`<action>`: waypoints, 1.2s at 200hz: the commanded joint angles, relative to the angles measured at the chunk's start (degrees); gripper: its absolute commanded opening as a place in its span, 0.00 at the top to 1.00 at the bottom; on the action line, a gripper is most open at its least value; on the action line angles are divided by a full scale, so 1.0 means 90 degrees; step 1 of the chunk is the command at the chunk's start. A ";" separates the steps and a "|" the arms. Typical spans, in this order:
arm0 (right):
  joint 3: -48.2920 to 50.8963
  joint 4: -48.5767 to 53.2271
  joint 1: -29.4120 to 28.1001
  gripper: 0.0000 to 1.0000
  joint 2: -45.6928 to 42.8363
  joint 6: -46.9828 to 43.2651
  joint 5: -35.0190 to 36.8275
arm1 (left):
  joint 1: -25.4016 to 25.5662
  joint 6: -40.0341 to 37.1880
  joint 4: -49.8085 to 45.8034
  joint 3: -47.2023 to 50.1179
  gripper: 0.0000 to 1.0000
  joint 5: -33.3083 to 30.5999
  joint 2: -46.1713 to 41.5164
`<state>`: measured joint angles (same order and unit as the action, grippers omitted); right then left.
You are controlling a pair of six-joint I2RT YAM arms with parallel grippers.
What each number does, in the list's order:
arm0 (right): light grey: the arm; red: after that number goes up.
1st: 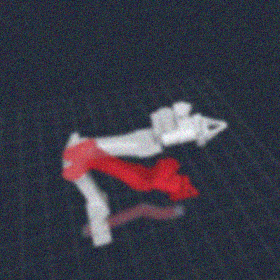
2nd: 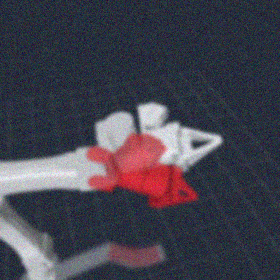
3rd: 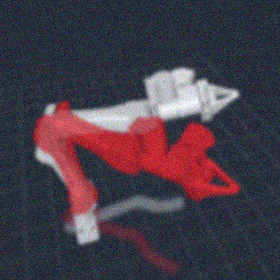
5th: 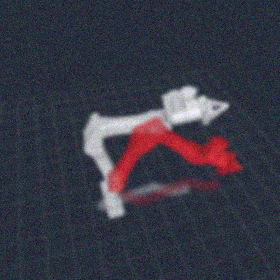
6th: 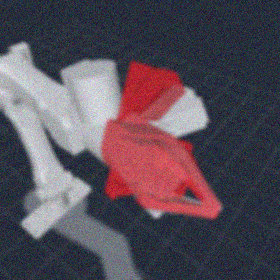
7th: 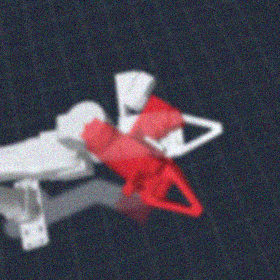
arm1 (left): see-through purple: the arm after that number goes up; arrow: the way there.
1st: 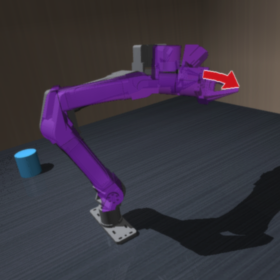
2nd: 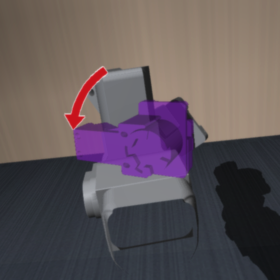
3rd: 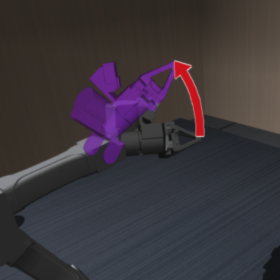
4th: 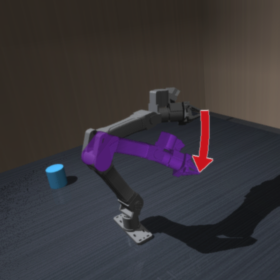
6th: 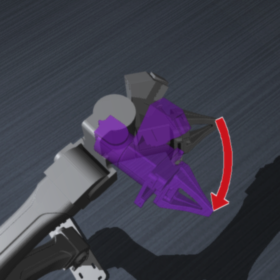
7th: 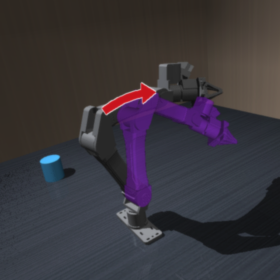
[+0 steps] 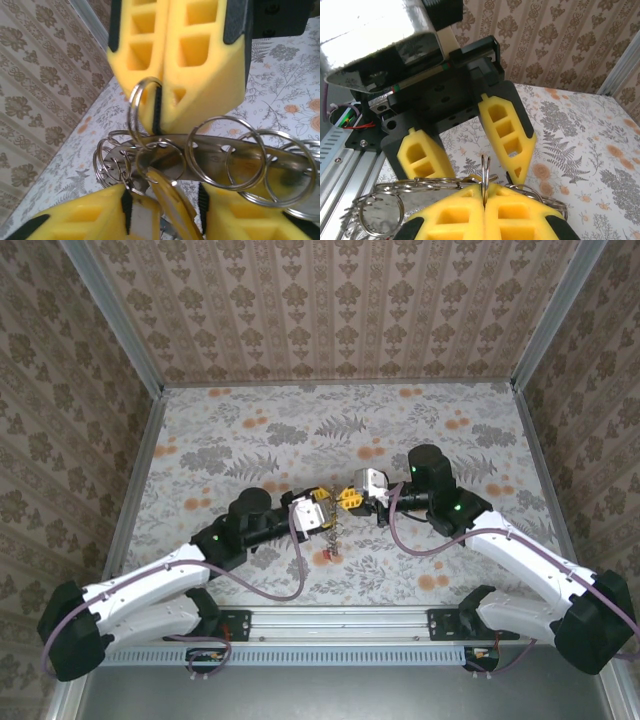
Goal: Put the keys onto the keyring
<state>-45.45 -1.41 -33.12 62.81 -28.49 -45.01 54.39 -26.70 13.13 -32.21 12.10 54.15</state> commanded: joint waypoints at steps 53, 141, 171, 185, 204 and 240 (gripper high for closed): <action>0.0040 -0.0467 0.0071 1.00 -0.0197 0.0144 -0.0011 | 0.0119 -0.0090 0.0065 -0.0175 0.76 0.0069 0.0362; 0.0090 -0.0624 0.0109 1.00 -0.0189 0.0228 -0.0025 | 0.0121 0.0051 0.0290 0.0065 0.64 0.0006 -0.0009; 0.0084 -0.0625 0.0116 1.00 -0.0173 0.0256 -0.0057 | 0.0121 0.0051 0.0337 0.0112 0.73 0.0022 -0.0077; 0.0081 -0.0625 0.0116 1.00 -0.0157 0.0265 -0.0068 | 0.0126 0.0009 0.0365 0.0148 0.74 0.0142 -0.0071; 0.0060 -0.0625 0.0116 1.00 -0.0152 0.0275 -0.0072 | 0.0120 -0.0023 0.0334 0.0165 0.79 0.0215 -0.0085; -0.0005 -0.0398 0.0126 1.00 -0.0144 0.0151 -0.0057 | 0.0120 -0.0201 -0.0078 0.0125 0.90 0.0000 -0.0242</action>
<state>-44.73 -3.62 -32.40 62.22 -26.79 -45.04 55.09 -26.98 14.61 -31.33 12.36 53.91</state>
